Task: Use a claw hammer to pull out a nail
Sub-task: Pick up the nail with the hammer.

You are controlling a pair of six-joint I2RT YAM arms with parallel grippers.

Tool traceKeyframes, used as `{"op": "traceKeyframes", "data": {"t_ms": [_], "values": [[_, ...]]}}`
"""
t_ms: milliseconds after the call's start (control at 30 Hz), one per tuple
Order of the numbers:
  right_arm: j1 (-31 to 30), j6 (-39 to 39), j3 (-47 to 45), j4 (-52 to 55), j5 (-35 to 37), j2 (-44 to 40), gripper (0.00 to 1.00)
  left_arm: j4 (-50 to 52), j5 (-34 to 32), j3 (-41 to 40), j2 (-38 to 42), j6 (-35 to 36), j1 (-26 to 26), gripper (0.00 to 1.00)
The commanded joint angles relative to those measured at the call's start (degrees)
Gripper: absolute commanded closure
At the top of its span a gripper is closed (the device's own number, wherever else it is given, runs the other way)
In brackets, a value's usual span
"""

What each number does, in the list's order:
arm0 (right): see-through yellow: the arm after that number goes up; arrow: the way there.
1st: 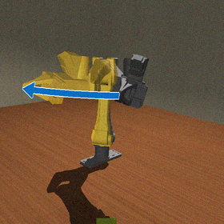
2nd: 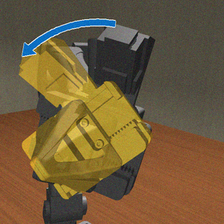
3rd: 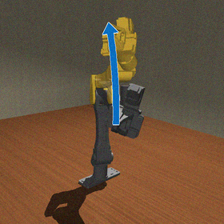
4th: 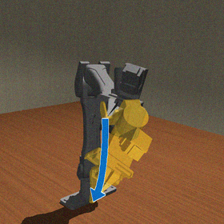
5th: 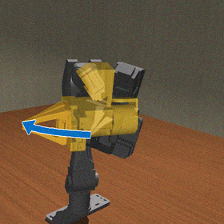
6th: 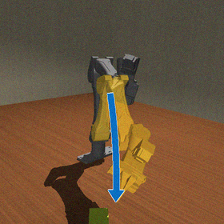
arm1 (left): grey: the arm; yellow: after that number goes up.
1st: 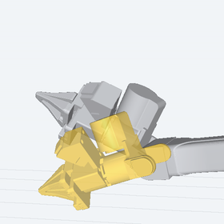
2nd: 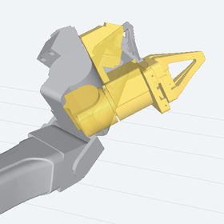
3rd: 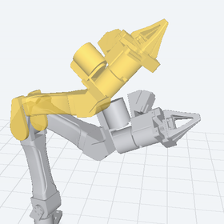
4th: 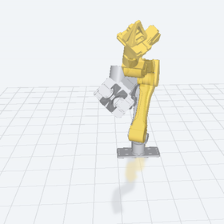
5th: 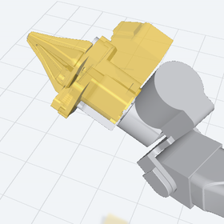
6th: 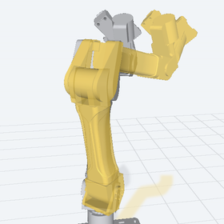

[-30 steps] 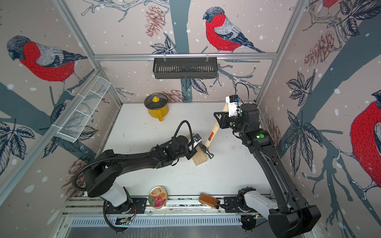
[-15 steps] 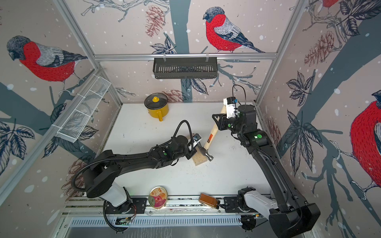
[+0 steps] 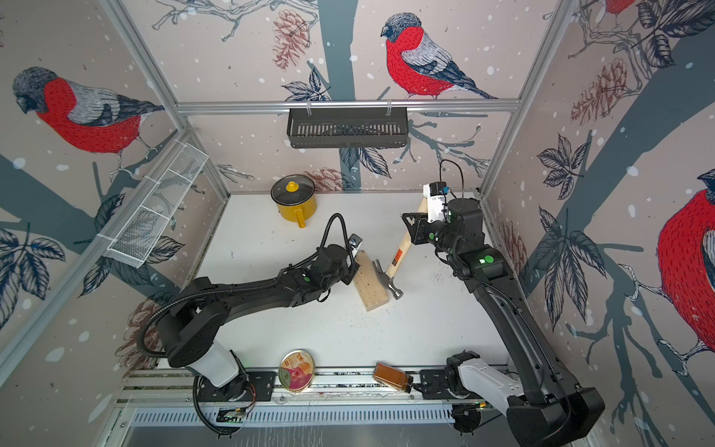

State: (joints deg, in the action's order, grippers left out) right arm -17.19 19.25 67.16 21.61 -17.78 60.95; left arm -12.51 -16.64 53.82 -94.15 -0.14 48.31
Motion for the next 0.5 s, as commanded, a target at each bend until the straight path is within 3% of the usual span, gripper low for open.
{"op": "traceKeyframes", "data": {"t_ms": [0,233,467], "values": [[-0.1,1.1,0.6,-4.3,1.4,-0.8,1.0,2.6,-3.5,0.9,-0.5,-4.7,-1.8,1.0],[-1.3,0.4,1.3,-3.9,4.2,-0.7,1.0,9.3,-6.3,5.3,-5.0,-10.1,-5.3,1.0],[-5.4,-0.8,1.7,-3.6,10.2,-0.4,1.0,13.7,-3.3,7.0,-8.2,-15.1,-10.8,1.0]]}}
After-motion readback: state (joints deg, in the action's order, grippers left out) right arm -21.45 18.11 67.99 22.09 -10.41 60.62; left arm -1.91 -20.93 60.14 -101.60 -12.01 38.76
